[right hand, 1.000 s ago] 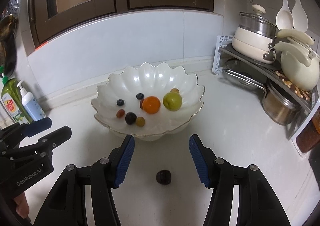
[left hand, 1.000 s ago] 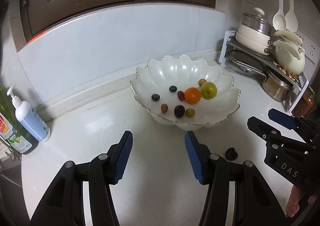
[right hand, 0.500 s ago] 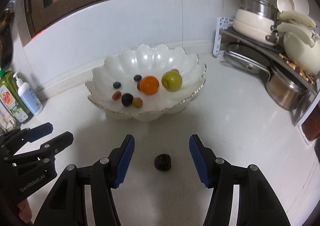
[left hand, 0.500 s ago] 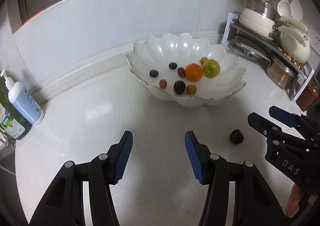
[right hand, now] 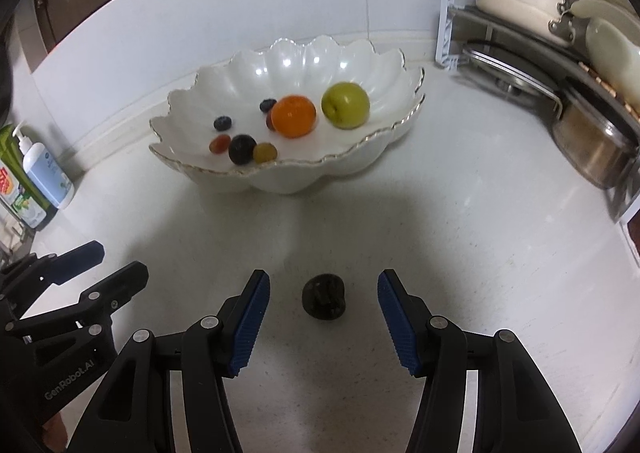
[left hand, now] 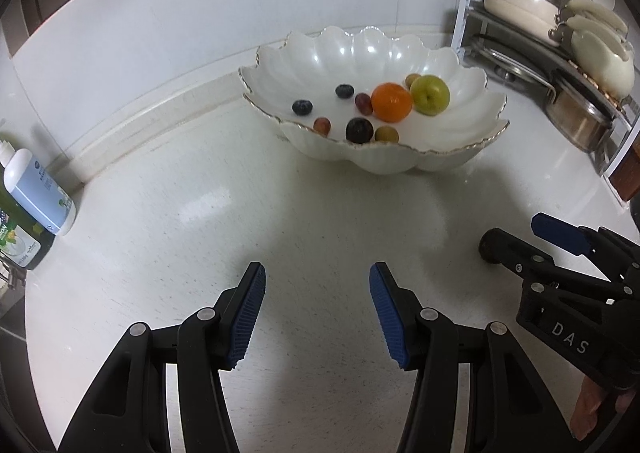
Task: Organize fruits
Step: 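Lower the right tool onto the last black plum and close it, then lift and carry the black plum over the bowl with the right tool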
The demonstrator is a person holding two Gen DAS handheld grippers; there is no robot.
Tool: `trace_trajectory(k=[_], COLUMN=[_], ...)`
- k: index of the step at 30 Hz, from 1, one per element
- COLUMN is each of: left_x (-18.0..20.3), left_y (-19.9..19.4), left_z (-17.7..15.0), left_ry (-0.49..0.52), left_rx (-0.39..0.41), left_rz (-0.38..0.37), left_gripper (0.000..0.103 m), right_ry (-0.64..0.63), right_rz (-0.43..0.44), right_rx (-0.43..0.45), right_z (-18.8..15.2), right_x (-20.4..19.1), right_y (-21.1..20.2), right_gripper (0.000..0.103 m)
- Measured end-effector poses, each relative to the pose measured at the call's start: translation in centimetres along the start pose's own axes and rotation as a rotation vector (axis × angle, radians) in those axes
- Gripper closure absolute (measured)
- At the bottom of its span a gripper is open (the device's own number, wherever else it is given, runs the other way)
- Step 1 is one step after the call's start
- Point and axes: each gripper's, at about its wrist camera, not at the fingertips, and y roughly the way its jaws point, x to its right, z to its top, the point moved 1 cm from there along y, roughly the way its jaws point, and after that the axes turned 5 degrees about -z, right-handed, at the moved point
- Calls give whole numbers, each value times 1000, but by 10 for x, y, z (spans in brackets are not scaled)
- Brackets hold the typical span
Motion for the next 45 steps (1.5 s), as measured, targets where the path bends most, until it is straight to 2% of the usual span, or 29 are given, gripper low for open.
trace_trajectory(k=[8,13,18,21,33,45], left_x=[4,6,8,8,7,5], left_y=[16,23,27,27,15,-20], left_z=[-2,-1,0,0,3,11], left_ry=[-11,-17,-16,-17,-17,-2], left_rx=[-31,-42,-44,-42,-16,64], left_rz=[11,15,14,12,7,-10], left_gripper=[49,49,49,49,49,49], right_ry=[-1,-2,-21,-21,-29,-40], right_rz=[0,7,3,20,17,25], right_rx=[-46,-65,-61,-62,-15,84], right_z=[-6,-8,-8,-8,-4,8], right_x=[0,0,-3,-3,-5,-11], right_y=[18,25,27,27,4,-35], right_gripper=[47,55,70,75,75,75])
